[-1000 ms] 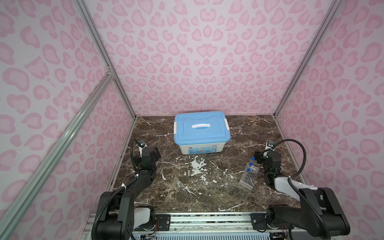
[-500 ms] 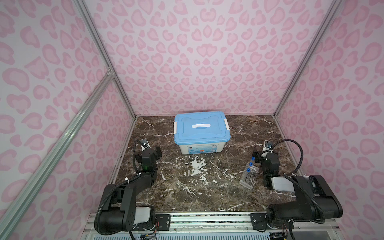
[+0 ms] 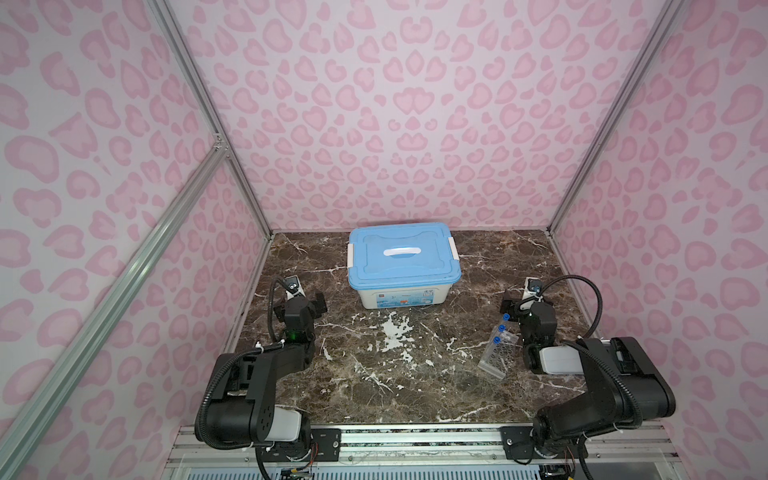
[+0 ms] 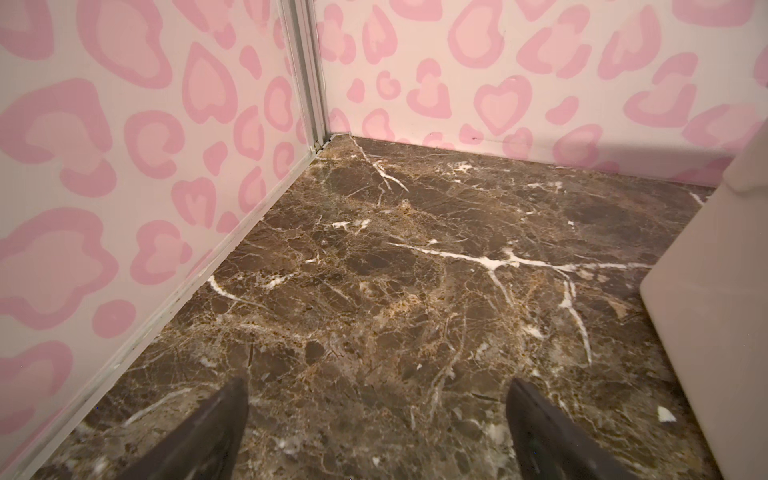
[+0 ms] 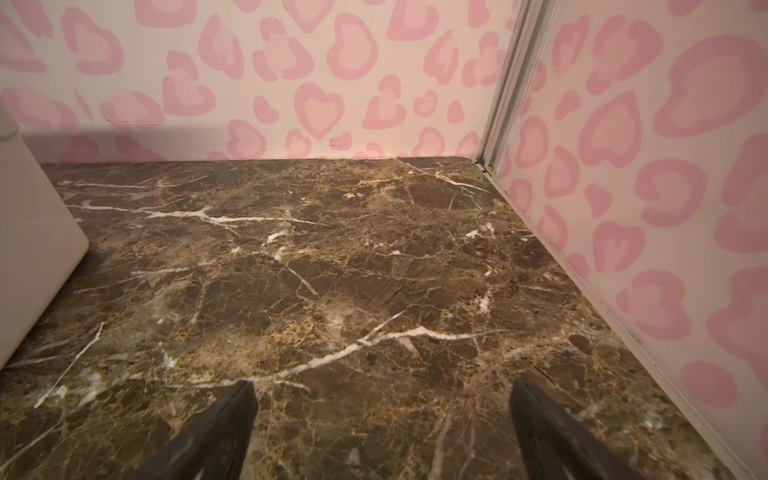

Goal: Organize the chemistry lab equipment

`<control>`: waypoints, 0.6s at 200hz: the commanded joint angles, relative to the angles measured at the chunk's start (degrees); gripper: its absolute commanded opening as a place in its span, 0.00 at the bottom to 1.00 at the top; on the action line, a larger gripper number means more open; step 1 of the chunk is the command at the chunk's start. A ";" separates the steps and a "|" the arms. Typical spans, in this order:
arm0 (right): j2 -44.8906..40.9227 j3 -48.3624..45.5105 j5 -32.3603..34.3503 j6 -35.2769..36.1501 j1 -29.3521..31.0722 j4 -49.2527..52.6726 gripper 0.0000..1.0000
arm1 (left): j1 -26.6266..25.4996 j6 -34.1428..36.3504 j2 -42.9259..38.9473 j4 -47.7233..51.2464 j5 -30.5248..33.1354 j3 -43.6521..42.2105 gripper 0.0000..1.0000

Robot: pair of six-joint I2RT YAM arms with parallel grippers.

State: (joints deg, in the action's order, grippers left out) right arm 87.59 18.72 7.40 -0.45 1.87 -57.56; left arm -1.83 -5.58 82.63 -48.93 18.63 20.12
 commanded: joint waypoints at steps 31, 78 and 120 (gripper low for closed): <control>0.52 1.61 1.21 -0.85 -0.17 3.74 0.99 | 0.51 0.21 1.34 -7.33 -1.23 -1.72 0.98; 0.33 1.56 1.13 -0.78 -0.16 3.73 0.99 | 0.59 0.10 1.46 -7.32 -1.48 -1.66 0.98; 0.37 1.61 1.13 -0.75 -0.12 3.77 0.99 | 0.59 0.12 1.31 -7.41 -1.41 -1.75 0.98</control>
State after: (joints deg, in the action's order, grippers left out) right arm 87.79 20.25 7.92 -0.73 1.74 -53.60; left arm -1.23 -5.61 83.83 -54.00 17.32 18.35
